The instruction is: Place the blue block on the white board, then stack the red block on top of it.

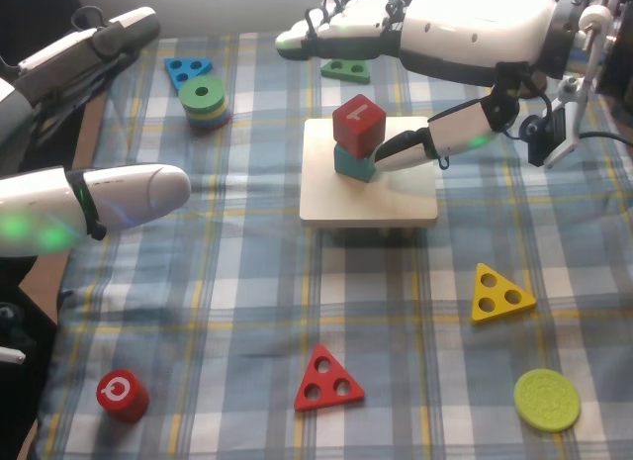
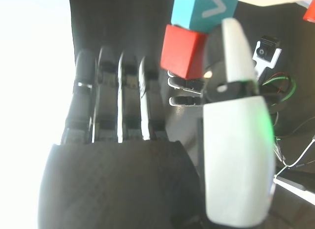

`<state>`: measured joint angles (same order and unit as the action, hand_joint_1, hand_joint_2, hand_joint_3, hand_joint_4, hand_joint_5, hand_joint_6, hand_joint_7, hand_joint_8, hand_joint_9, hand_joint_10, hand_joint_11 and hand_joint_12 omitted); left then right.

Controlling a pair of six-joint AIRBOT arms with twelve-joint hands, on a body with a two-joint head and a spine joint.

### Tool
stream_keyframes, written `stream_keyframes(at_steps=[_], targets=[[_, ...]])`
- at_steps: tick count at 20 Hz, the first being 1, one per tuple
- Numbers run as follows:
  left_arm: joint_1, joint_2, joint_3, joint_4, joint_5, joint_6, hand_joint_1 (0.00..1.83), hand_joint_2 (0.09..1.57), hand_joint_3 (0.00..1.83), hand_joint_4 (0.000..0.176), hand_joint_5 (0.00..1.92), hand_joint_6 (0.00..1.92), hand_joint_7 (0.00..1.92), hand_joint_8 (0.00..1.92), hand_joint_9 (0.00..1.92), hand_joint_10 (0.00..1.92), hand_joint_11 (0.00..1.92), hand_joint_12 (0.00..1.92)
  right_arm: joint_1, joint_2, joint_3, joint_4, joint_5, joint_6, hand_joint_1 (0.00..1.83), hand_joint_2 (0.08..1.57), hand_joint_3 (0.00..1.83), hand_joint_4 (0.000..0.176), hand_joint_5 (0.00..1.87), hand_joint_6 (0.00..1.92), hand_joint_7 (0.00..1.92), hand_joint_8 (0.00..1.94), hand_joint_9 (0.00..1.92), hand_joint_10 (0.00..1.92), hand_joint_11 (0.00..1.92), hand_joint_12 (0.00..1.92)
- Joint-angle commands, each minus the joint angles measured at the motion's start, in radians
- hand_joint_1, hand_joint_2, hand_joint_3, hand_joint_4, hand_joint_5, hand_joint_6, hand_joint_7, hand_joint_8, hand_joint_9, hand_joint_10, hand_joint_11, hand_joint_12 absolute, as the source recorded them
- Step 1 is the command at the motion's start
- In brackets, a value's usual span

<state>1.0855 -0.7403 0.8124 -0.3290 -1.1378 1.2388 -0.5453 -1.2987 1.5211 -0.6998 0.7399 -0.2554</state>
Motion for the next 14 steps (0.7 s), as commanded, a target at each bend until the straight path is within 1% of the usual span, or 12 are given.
stream_keyframes(at_steps=[1,3,4,6,7,8,9,10,11,12,13,14], targets=[[-0.012,-0.004,0.004,0.009,-0.125,-0.011,0.74,0.85,0.0,0.153,0.24,0.0,0.19,0.0,0.11,0.0,0.0,0.2,0.015,0.002,-0.005,0.053,0.093,0.003,0.99,0.92,0.0,0.02,0.11,0.0,0.21,0.0,0.19,0.0,0.0,0.35],[-0.012,-0.004,0.004,0.009,-0.127,-0.013,0.72,0.85,0.0,0.154,0.23,0.0,0.18,0.0,0.11,0.0,0.0,0.18,0.015,0.01,-0.017,0.054,0.093,0.003,0.89,0.92,0.0,0.055,0.03,0.0,0.1,0.0,0.1,0.0,0.0,0.19],[-0.012,-0.004,0.004,0.009,-0.129,-0.014,0.73,0.85,0.0,0.145,0.23,0.0,0.17,0.0,0.1,0.0,0.0,0.16,0.015,0.01,-0.023,0.058,0.094,0.003,0.83,0.91,0.0,0.076,0.0,0.0,0.02,0.0,0.03,0.0,0.0,0.08],[-0.011,-0.003,0.004,0.009,-0.146,-0.025,0.72,0.87,0.0,0.133,0.21,0.0,0.15,0.0,0.08,0.0,0.0,0.04,0.01,0.036,-0.05,0.096,0.138,0.002,0.69,0.91,0.0,0.114,0.0,0.0,0.0,0.0,0.0,0.0,0.0,0.01],[-0.011,-0.001,0.004,0.011,-0.172,-0.038,0.73,0.87,0.01,0.125,0.2,0.0,0.15,0.0,0.08,0.01,0.01,0.03,-0.01,0.069,-0.075,0.142,0.178,-0.016,0.55,0.9,0.0,0.164,0.0,0.0,0.0,0.0,0.0,0.0,0.0,0.0],[-0.01,0.0,0.004,0.018,-0.203,-0.054,0.72,0.87,0.0,0.119,0.17,0.0,0.11,0.0,0.05,0.0,0.02,0.04,-0.043,0.104,-0.107,0.2,0.224,-0.045,0.53,0.89,0.0,0.174,0.0,0.0,0.0,0.0,0.0,0.0,0.0,0.0],[-0.009,0.001,0.002,0.024,-0.231,-0.067,0.68,0.85,0.0,0.118,0.17,0.0,0.1,0.0,0.04,0.0,0.04,0.04,-0.081,0.138,-0.139,0.272,0.282,-0.076,0.55,0.91,0.0,0.176,0.0,0.0,0.0,0.0,0.0,0.0,0.0,0.0],[-0.004,0.004,0.001,0.034,-0.276,-0.09,0.59,0.85,0.0,0.083,0.18,0.01,0.09,0.0,0.05,0.0,0.07,0.06,-0.143,0.188,-0.193,0.376,0.383,-0.129,0.55,0.89,0.0,0.176,0.0,0.0,0.0,0.0,0.0,0.0,0.0,0.0],[-0.002,0.006,0.003,0.039,-0.3,-0.108,0.59,0.85,0.0,0.107,0.16,0.0,0.09,0.0,0.05,0.0,0.07,0.06,-0.177,0.212,-0.219,0.431,0.434,-0.158,0.54,0.92,0.01,0.176,0.0,0.0,0.0,0.0,0.0,0.0,0.0,0.0],[-0.001,0.006,0.006,0.044,-0.321,-0.129,0.59,0.87,0.0,0.107,0.13,0.0,0.09,0.0,0.04,0.0,0.07,0.07,-0.207,0.232,-0.245,0.478,0.492,-0.185,0.55,0.94,0.02,0.176,0.0,0.0,0.0,0.0,0.0,0.0,0.0,0.0],[0.0,0.006,0.015,0.053,-0.348,-0.169,0.57,0.87,0.01,0.13,0.08,0.0,0.1,0.0,0.06,0.01,0.08,0.07,-0.245,0.256,-0.271,0.526,0.556,-0.207,0.51,0.98,0.01,0.176,0.0,0.0,0.0,0.0,0.0,0.0,0.0,0.0],[0.0,0.004,0.029,0.061,-0.389,-0.225,0.6,0.86,0.0,0.121,0.06,0.0,0.16,0.0,0.11,0.01,0.1,0.1,-0.291,0.277,-0.291,0.586,0.646,-0.209,0.5,1.0,0.01,0.176,0.0,0.0,0.0,0.0,0.0,0.0,0.0,0.0]])
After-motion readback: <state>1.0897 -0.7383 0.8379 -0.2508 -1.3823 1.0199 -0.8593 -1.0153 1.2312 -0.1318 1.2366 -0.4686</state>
